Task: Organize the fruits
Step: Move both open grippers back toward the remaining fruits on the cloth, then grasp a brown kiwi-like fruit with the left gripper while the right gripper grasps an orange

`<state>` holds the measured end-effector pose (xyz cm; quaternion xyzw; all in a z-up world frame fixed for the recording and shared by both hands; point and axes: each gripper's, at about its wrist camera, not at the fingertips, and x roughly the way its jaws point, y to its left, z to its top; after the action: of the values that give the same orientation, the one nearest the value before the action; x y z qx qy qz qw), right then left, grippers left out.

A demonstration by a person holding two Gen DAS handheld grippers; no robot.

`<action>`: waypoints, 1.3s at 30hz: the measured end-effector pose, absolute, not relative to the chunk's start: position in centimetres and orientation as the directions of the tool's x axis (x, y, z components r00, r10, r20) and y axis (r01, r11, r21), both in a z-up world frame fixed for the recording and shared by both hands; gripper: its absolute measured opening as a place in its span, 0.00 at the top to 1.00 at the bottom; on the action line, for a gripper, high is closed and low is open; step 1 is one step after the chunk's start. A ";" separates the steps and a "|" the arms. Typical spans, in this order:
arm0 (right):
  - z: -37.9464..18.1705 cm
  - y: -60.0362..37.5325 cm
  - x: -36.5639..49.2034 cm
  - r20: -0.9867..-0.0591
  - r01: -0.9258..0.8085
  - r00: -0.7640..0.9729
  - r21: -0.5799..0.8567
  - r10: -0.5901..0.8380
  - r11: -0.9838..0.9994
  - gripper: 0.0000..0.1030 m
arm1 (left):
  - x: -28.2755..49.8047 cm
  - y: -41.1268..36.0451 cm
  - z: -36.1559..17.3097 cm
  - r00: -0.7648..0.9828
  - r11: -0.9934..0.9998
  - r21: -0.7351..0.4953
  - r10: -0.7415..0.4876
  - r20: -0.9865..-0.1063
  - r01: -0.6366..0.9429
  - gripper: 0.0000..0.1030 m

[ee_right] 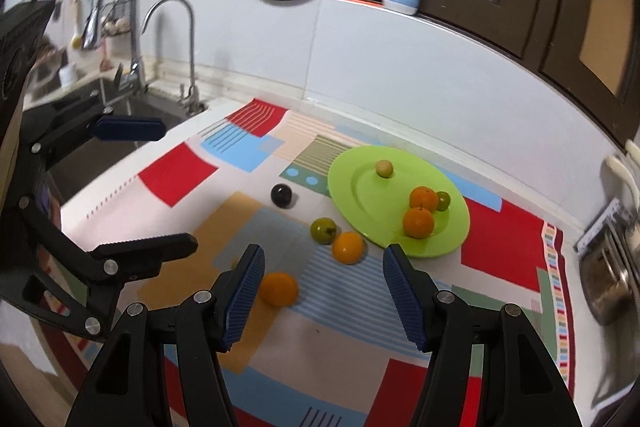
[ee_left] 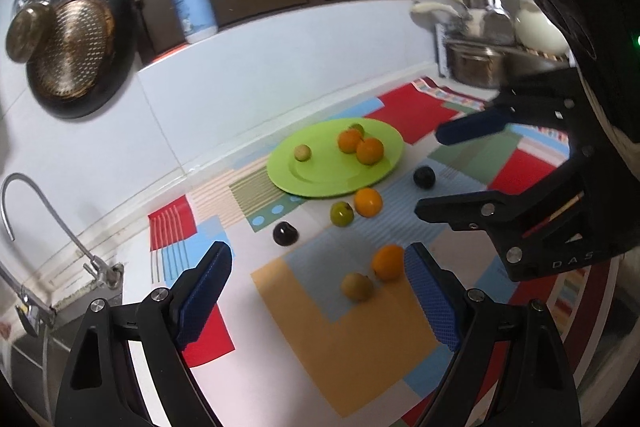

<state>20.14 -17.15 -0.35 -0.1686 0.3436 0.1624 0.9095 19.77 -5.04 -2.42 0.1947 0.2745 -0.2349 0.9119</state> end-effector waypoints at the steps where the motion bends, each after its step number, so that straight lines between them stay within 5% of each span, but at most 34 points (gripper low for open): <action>1: -0.6 -17.0 20.1 -0.684 -0.424 0.707 -0.206 0.180 0.882 0.40 | 19.7 -5.1 -2.7 0.735 0.808 0.230 -0.324 -0.596 0.542 0.14; 18: -6.0 -16.0 21.7 -0.781 -0.587 0.579 -0.200 0.234 0.785 0.40 | 22.7 -6.2 -7.8 0.590 0.747 0.160 -0.354 -0.725 0.645 0.31; 27: -8.0 -16.5 23.4 -0.819 -0.602 0.508 -0.117 0.266 0.790 0.50 | 24.4 -6.6 -9.5 0.533 0.748 0.096 -0.370 -0.761 0.657 0.39; 39: -9.1 -16.1 24.3 -0.829 -0.632 0.453 -0.040 0.327 0.774 0.61 | 25.8 -6.6 -10.4 0.464 0.746 0.022 -0.391 -0.795 0.666 0.62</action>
<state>24.35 -16.13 -9.10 -0.1744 0.4371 0.2872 0.8343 25.79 -6.59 -10.38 0.1674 0.4110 -0.3147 0.8391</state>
